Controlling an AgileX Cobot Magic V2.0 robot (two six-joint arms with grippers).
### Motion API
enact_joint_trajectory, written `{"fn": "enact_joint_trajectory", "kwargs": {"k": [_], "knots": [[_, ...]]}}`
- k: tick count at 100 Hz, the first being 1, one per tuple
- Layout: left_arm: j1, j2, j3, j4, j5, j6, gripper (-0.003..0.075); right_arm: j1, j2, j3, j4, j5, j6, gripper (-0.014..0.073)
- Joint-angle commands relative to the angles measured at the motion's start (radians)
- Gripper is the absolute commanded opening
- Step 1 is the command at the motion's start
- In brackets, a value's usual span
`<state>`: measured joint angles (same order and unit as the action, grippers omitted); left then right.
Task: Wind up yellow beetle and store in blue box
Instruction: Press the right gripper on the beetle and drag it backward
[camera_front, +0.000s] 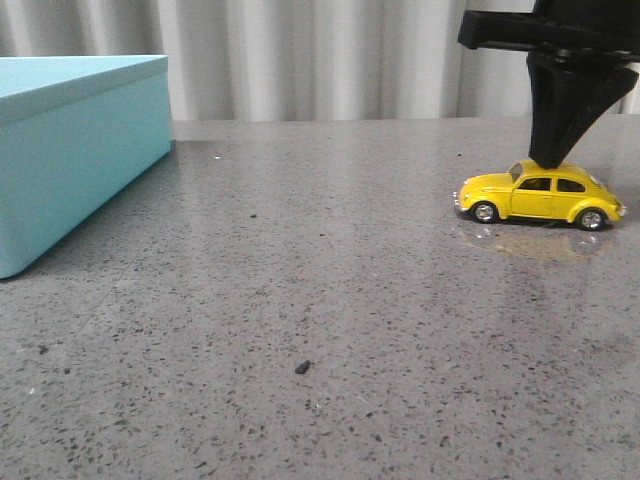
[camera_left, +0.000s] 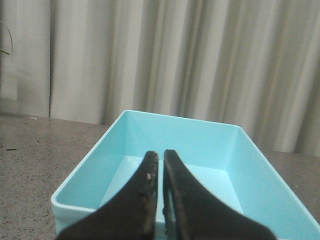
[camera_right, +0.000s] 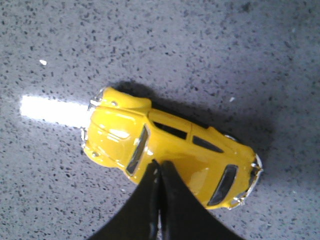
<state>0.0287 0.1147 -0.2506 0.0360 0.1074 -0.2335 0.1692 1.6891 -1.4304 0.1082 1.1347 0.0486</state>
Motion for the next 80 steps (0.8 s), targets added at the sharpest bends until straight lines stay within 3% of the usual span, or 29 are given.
{"fn": "enact_joint_trajectory", "kwargs": {"k": [1,80], "knots": [[0.002,0.021,-0.036,-0.007,-0.073,-0.011,-0.0021,-0.012,-0.028,-0.021,-0.051,0.011,-0.004,-0.0062],[0.002,0.021,-0.036,-0.007,-0.073,-0.011,-0.0021,-0.012,-0.028,-0.021,-0.182,0.094,0.041,-0.0062]]}}
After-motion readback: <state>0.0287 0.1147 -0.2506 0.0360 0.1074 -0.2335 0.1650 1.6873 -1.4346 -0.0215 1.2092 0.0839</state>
